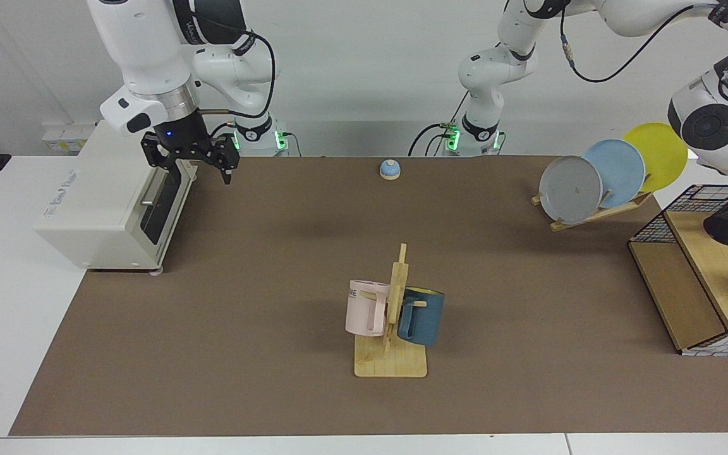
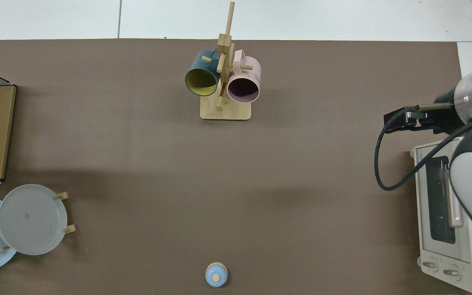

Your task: Put markers into pen holder

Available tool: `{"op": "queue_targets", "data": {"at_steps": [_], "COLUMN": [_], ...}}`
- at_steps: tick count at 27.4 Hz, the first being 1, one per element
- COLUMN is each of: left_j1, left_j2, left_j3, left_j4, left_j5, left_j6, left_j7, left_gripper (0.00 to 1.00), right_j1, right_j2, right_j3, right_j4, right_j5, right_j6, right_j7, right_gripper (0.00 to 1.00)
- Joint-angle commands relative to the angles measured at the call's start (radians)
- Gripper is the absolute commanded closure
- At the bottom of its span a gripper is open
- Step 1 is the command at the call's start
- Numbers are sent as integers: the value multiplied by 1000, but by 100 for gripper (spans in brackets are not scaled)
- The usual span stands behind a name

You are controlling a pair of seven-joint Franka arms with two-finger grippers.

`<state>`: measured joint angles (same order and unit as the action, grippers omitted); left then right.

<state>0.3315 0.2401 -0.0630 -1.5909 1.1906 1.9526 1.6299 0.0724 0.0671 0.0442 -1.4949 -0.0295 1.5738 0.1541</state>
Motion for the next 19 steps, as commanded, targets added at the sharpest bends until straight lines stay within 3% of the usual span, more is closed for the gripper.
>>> {"op": "queue_targets", "data": {"at_steps": [1,14,15,16,17,19], "left_j1": [-12,8,9,12,14,12], "left_j2": [-4,-35,-35,-35,-33,-33], "left_j3": [-1,35,37,37,42,52], "left_j4": [26,-49,-49,-49,-44,-38], "left_j5": [-23,-89,-95,-109,-124,-153], "left_j6": [-40,51,51,55,64,69], "left_j7": [35,24,18,15,5,-11], "left_gripper": [100,100,87,29,0,0], "right_j1": [-6,-6,-6,-6,-6,-6], "right_j2": [-9,-9,-9,-9,-9,-9], "right_j3": [3,3,3,3,3,3], "right_j4": [-11,-13,-13,-13,-13,-13], "right_j5": [0,0,0,0,0,0], "right_j6": [0,0,0,0,0,0], "right_j7": [-16,-16,-16,-16,-16,-16], "right_gripper": [0,0,0,0,0,0]}}
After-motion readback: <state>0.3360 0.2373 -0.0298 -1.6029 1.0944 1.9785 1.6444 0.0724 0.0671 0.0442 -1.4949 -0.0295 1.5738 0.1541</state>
